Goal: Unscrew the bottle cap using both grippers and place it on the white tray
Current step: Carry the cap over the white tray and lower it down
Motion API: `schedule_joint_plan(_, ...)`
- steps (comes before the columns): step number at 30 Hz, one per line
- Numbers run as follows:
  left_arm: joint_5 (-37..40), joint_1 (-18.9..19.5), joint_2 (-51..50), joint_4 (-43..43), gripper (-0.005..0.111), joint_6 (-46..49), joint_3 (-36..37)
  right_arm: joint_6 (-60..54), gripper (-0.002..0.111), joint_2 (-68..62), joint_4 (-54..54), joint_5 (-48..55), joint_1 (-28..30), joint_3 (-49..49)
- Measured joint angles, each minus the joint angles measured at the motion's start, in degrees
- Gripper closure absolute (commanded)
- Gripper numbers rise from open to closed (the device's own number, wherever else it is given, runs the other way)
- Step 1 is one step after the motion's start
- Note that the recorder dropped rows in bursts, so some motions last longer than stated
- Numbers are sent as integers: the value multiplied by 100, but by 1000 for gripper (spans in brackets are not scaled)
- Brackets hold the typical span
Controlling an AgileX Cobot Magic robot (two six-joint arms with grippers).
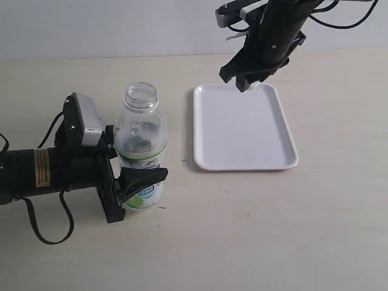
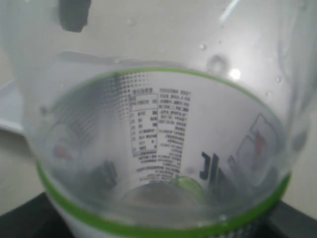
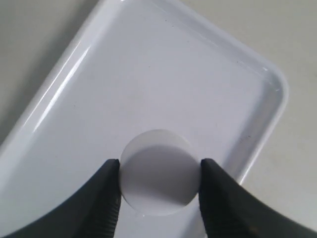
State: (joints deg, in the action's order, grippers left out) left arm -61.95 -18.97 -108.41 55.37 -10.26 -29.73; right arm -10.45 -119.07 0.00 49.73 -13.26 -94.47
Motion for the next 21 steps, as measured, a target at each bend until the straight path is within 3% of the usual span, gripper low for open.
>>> schedule_joint_plan(21, -8, 0, 0, -18, 107, -23, 0, 259, 108, -993, 32, 52, 0, 0)
